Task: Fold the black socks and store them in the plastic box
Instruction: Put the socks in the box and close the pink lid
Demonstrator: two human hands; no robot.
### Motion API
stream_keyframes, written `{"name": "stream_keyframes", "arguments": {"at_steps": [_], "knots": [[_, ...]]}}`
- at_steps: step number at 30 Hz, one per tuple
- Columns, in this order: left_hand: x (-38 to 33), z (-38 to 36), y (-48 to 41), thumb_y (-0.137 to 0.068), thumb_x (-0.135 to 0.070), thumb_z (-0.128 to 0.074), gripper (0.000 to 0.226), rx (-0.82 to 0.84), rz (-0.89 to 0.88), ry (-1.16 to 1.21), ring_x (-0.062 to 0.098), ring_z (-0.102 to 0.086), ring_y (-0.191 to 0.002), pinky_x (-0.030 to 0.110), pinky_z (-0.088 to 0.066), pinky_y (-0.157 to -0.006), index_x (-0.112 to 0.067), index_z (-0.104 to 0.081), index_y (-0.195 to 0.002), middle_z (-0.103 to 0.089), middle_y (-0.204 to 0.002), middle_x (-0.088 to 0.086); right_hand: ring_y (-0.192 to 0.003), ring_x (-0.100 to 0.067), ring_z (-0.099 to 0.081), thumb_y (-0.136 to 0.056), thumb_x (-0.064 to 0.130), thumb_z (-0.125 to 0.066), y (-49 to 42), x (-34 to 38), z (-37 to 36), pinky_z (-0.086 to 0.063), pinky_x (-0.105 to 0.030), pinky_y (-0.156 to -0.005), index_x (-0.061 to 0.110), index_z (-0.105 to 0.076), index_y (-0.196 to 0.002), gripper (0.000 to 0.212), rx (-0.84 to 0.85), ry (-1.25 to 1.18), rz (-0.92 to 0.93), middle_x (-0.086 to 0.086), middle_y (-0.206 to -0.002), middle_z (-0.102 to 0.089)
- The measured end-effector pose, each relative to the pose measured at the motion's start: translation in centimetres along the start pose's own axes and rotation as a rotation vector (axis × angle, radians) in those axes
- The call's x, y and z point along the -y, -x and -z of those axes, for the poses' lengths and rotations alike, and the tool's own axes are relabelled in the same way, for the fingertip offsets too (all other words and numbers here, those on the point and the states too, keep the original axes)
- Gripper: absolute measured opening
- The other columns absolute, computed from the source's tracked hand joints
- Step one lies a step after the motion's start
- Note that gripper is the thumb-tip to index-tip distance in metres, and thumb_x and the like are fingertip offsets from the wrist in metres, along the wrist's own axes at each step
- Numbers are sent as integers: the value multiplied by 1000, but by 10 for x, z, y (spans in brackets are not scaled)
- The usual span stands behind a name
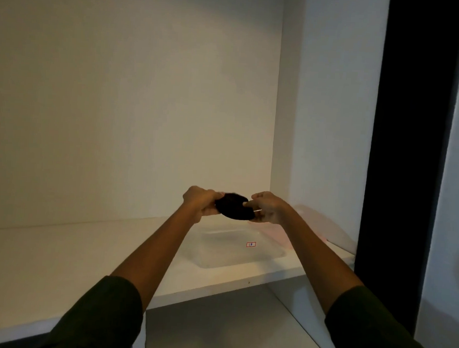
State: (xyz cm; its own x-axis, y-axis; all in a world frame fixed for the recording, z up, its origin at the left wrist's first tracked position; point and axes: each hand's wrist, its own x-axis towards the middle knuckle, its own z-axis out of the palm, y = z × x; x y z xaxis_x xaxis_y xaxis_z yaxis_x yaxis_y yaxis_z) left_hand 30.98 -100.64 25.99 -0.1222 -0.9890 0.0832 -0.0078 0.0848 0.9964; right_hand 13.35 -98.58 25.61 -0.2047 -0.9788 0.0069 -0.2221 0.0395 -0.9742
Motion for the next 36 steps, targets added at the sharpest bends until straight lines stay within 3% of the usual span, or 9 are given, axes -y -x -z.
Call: {"name": "stream_keyframes", "arguments": {"at_steps": [3, 5, 8, 11, 15, 23, 28, 32, 36], "knots": [[6, -1, -2, -76, -3, -75, 25, -34, 9, -268, 21, -67, -51, 24, -55, -42, 7, -63, -95, -70, -84, 18, -63, -17, -48, -85, 13, -67, -6, -2, -2, -44, -27, -64, 5, -47, -66, 29, -14, 389, -40, -7, -69, -48], [6, -4, -4, -77, -11, -76, 20, 0, -3, -502, 19, -72, -58, 29, -61, -59, 2, -62, -86, -71, -80, 16, -55, -13, -43, -86, 26, -67, -10, -3, -4, -35, -21, -54, 7, -48, -62, 36, -20, 660, -42, -4, -64, -48], [7, -8, 1, -82, -27, -71, 26, 16, -52, -807, 23, -69, -101, 27, -51, -95, -4, -57, -80, -68, -88, 11, -71, -15, -56, -91, 31, -59, -10, -6, -13, -44, -21, -64, -3, -65, -97, 35, -8, 843, -69, -9, -90, -60], [15, -15, 2, -86, -18, -65, 32, 17, -123, -986, 24, -62, -110, 24, -48, -91, 2, -60, -110, -63, -109, 13, -112, -26, -53, -96, 19, -49, -5, -4, -22, -42, -34, -99, 1, -52, -132, 40, -4, 910, -144, -18, -131, -53], [24, -22, -2, -84, -13, -68, 43, -31, -156, -1086, 26, -61, -112, 26, -49, -89, 3, -56, -122, -59, -124, 15, -123, -28, -54, -91, 15, -57, -9, -6, -25, -45, -34, -102, -2, -53, -129, 42, 63, 946, -247, -16, -134, -55], [12, -8, -3, -83, -14, -64, 23, -283, -360, -854, 29, -66, -96, 28, -48, -70, -1, -66, -103, -68, -105, 14, -76, -27, -65, -79, -5, -64, -10, -10, -21, -56, -36, -80, -9, -70, -97, 19, -336, 401, 181, -22, -98, -71], [32, 11, -9, -87, -6, -52, 13, -214, -230, -748, 30, -59, -100, 29, -43, -77, -8, -61, -78, -58, -86, 7, -72, -24, -62, -82, 0, -60, -4, 3, 11, -57, -40, -80, -5, -72, -88, 14, -577, 88, 232, -15, -78, -66], [37, 22, -20, -95, -4, -40, 33, -196, -94, -532, 35, -55, -117, 35, -46, -95, 5, -62, -117, -59, -126, 20, -92, -35, -69, -82, 5, -59, -17, -4, 59, -57, -40, -82, -6, -71, -95, 21, -789, 249, 137, -22, -96, -72], [36, 40, -29, -93, -5, -47, 33, -228, -27, -434, 36, -55, -115, 35, -46, -90, 5, -58, -122, -57, -127, 23, -89, -32, -65, -82, 3, -58, 0, -37, 86, -54, -41, -83, -1, -59, -79, 5, -701, 571, -122, -26, -101, -65]]}}
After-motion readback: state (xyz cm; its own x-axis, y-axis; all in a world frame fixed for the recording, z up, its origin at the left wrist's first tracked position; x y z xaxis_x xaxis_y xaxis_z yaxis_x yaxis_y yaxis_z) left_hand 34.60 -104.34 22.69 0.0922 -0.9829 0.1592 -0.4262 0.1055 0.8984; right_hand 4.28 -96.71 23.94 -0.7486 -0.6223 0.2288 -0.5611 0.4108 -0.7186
